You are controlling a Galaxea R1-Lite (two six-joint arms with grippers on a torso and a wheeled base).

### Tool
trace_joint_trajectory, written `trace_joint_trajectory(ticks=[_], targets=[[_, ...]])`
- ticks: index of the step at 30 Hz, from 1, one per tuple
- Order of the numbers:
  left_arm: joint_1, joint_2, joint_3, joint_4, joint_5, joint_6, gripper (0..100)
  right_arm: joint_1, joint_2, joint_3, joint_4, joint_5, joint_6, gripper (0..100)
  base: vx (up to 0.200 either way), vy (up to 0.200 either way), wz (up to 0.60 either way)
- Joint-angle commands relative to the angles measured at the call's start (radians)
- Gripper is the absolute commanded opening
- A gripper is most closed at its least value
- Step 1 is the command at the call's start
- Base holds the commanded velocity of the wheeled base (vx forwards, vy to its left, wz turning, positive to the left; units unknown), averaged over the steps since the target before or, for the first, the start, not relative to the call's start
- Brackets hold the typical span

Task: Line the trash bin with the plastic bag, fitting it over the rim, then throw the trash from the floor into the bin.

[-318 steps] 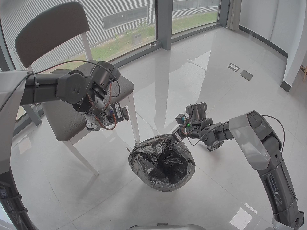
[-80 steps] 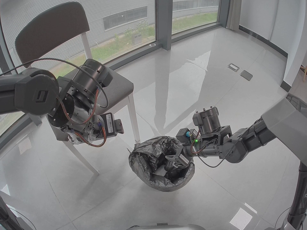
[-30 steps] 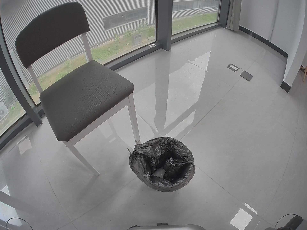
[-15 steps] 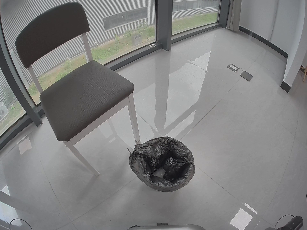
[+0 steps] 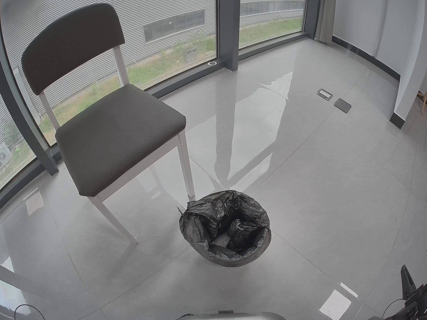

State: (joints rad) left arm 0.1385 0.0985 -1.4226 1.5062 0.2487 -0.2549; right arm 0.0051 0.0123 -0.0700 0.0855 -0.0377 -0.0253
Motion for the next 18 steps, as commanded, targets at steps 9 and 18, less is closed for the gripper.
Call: trace_joint_trajectory(ticks=[9, 18], targets=[[0.001, 0.003, 0.103, -0.055, 0.001, 0.045, 100, -0.001, -0.009, 0.01, -0.004, -0.007, 0.028, 100, 0.0, 0.0, 0.0], [-0.013, 0.0, 0.294, -0.325, -0.057, 0.039, 100, -0.001, -0.009, 0.01, -0.004, 0.022, 0.024, 100, 0.0, 0.0, 0.0]])
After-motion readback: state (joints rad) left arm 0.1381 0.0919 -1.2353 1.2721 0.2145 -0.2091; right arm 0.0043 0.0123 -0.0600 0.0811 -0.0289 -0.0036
